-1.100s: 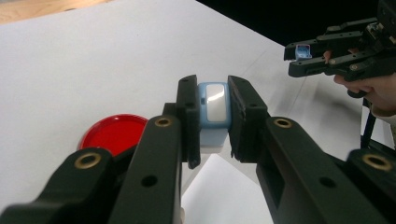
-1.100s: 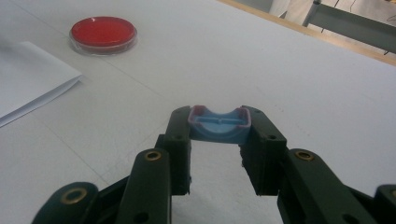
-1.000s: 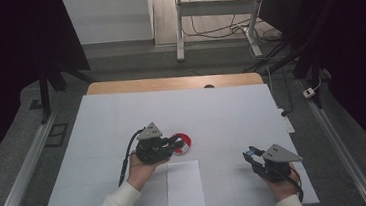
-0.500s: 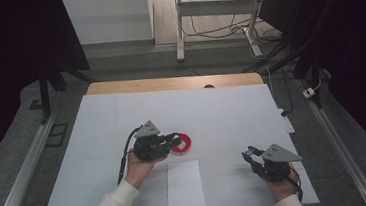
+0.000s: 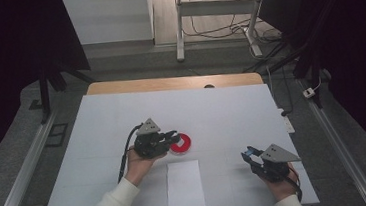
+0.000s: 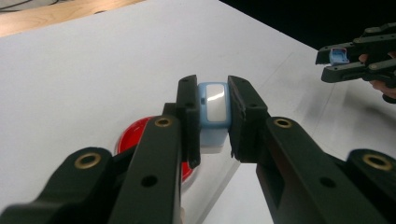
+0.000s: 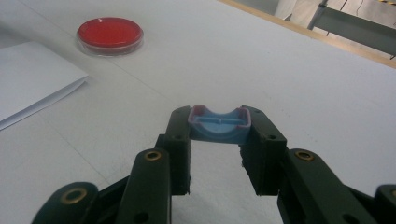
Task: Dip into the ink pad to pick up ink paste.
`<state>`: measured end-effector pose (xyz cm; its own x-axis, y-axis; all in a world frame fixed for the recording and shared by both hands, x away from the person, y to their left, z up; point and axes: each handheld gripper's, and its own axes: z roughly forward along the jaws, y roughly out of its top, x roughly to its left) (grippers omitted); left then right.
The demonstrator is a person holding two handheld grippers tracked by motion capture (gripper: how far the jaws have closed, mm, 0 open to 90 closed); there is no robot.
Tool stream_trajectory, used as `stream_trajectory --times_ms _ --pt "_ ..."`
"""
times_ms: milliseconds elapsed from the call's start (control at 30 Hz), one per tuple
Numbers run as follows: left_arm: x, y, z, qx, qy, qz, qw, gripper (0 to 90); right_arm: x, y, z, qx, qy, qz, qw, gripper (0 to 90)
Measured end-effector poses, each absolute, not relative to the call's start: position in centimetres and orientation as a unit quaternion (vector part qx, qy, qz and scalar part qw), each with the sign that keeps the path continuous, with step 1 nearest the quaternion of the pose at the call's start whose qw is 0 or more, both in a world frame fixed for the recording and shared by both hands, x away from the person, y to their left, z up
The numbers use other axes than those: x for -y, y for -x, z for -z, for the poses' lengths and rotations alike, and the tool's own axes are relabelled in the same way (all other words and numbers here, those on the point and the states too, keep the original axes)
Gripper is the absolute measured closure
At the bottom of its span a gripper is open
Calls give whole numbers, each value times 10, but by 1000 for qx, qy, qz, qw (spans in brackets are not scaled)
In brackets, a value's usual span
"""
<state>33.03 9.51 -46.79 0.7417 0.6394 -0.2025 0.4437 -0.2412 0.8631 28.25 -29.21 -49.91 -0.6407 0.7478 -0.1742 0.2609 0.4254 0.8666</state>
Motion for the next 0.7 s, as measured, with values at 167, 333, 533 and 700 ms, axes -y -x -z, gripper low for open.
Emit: stream_trajectory --times_ms 167,333,533,700 --pt "-95 -335 461 -343 -781 -100 512 754 293 -283 499 -793 -322 -436 280 645" --pt "-90 -345 459 -341 -789 -100 500 754 291 -284 499 -793 -322 -433 283 645" --pt "-90 -356 464 -350 -789 -95 495 754 290 -285 500 -795 -320 -434 280 645" --pt "-90 -361 471 -354 -791 -96 490 754 291 -285 500 -795 -320 -434 280 645"
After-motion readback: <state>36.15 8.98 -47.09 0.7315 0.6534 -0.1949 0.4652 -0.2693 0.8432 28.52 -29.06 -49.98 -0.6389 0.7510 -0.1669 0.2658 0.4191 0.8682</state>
